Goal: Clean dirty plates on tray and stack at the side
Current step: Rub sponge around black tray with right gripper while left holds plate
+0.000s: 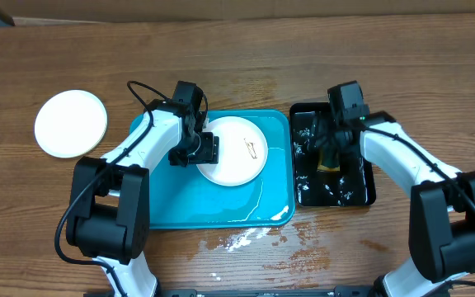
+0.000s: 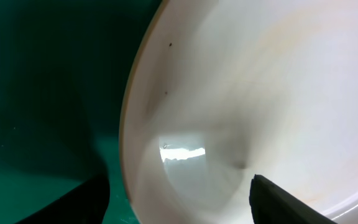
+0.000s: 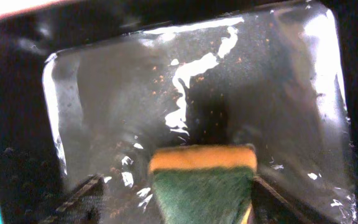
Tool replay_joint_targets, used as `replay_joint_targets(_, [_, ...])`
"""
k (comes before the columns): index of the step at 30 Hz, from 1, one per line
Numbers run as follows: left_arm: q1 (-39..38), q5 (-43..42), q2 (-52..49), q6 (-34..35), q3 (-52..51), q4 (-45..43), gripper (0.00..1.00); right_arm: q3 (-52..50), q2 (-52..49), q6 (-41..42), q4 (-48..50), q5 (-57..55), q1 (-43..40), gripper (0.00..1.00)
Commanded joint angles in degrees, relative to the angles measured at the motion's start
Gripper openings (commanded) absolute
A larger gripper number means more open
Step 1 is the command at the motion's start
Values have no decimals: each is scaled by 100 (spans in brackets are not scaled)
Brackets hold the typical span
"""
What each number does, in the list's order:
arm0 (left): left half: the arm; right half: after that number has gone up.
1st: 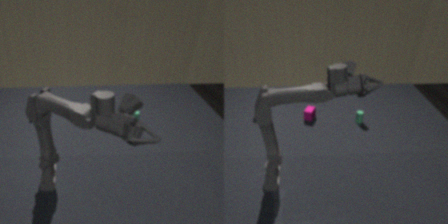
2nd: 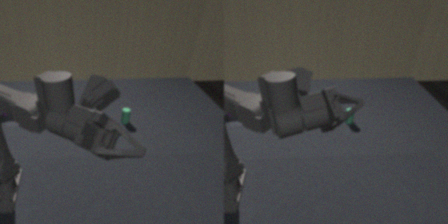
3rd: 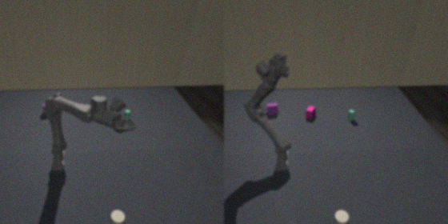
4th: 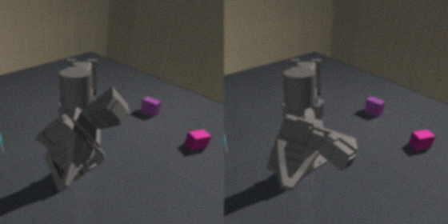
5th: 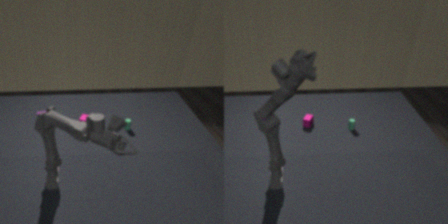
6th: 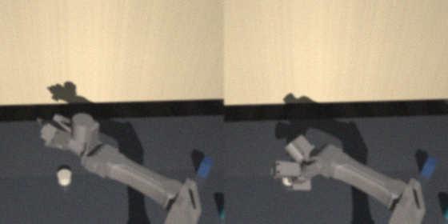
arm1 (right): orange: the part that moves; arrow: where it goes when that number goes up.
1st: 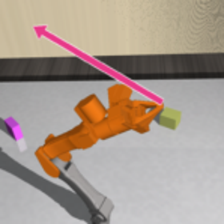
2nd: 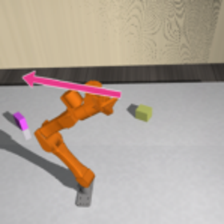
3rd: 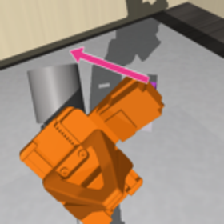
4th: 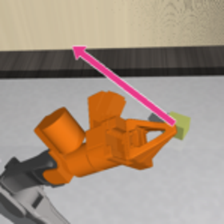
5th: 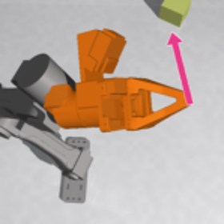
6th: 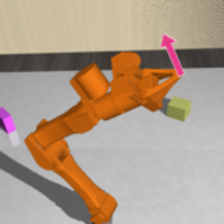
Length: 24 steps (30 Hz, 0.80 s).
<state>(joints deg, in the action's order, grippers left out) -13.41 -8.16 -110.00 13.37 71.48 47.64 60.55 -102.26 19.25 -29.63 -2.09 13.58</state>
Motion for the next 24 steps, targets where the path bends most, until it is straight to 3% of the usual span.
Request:
replay_joint_targets(1, [11, -20, -24, 42, -48, -63, 71, -291, -74, 31, 297, -83, 17, 57])
replay_joint_targets(3, [11, -20, -24, 39, -52, -127, 64, -317, -74, 28, 396, -83, 17, 27])
replay_joint_targets(4, [11, -20, -24, 39, -52, -146, 58, -310, -72, 28, 439, -81, 17, 18])
replay_joint_targets(5, [11, -20, -24, 39, -52, -157, 51, -273, -50, 28, 442, -68, 17, 17])
replay_joint_targets(7, [11, -17, -24, 37, -52, -155, 45, -107, 9, 26, 317, 7, 15, 23])
replay_joint_targets(8, [11, -17, -24, 37, -52, -153, 49, 17, 61, 26, 188, 59, 17, 42])
replay_joint_targets(9, [11, -17, -24, 37, -52, -151, 58, 179, 127, 26, 7, 111, 17, 68])
replay_joint_targets(11, [11, -20, -24, 37, -52, -151, 68, 461, 238, 28, -306, 179, 17, 83])
replay_joint_targets(15, [11, -20, -24, 39, -52, -153, 68, 763, 354, 26, -822, 175, 17, 86])
replay_joint_targets(24, [11, -20, -24, 39, -52, -153, 68, 13, 302, 31, -1185, 175, 24, 72])
